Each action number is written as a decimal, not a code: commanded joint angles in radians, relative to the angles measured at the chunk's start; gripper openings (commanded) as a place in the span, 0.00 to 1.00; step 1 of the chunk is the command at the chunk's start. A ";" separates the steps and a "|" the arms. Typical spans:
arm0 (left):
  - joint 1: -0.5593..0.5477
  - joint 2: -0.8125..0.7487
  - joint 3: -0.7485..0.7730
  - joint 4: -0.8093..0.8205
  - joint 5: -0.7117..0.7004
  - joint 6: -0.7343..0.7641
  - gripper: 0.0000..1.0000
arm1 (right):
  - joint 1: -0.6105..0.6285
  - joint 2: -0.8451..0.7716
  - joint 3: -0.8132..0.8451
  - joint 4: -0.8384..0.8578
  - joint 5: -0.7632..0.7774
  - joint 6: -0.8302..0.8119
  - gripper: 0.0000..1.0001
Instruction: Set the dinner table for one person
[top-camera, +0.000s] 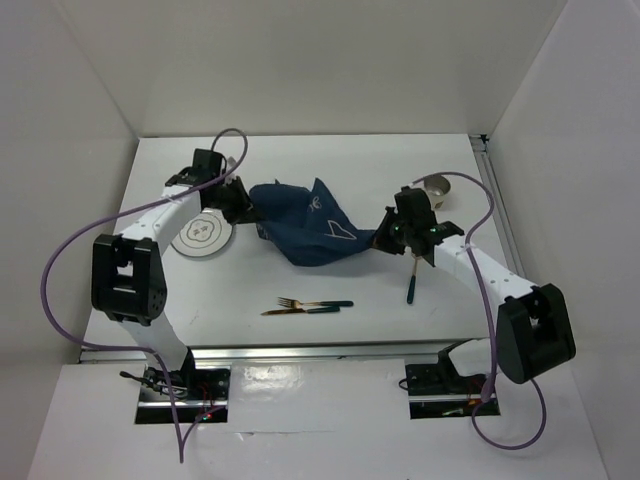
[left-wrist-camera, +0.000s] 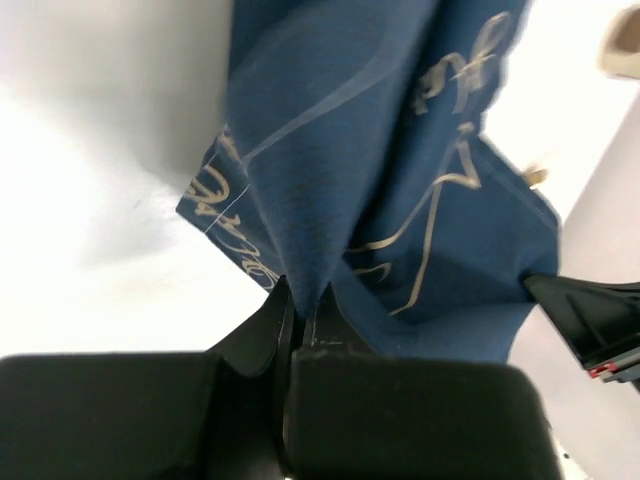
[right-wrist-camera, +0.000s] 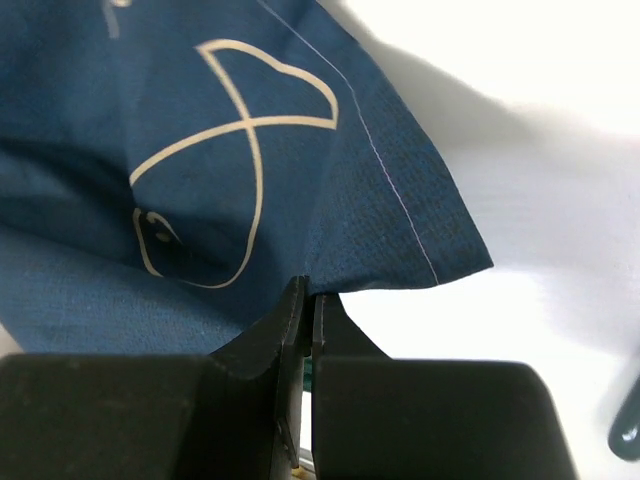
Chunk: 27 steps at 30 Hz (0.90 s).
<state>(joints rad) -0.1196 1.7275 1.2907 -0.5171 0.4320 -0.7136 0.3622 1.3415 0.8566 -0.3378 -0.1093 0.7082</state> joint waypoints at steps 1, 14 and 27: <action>0.008 -0.017 0.125 0.038 0.005 0.011 0.00 | 0.003 -0.036 0.110 0.037 0.039 -0.019 0.03; 0.017 0.035 0.394 -0.147 -0.004 0.101 0.00 | -0.006 -0.079 0.147 0.144 0.142 -0.023 0.00; 0.049 -0.068 0.272 -0.281 -0.114 0.206 0.83 | 0.027 -0.240 -0.123 0.013 0.209 0.014 0.82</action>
<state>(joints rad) -0.0708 1.7210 1.5333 -0.7853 0.3450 -0.5449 0.3801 1.1461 0.7120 -0.3122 0.0608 0.7322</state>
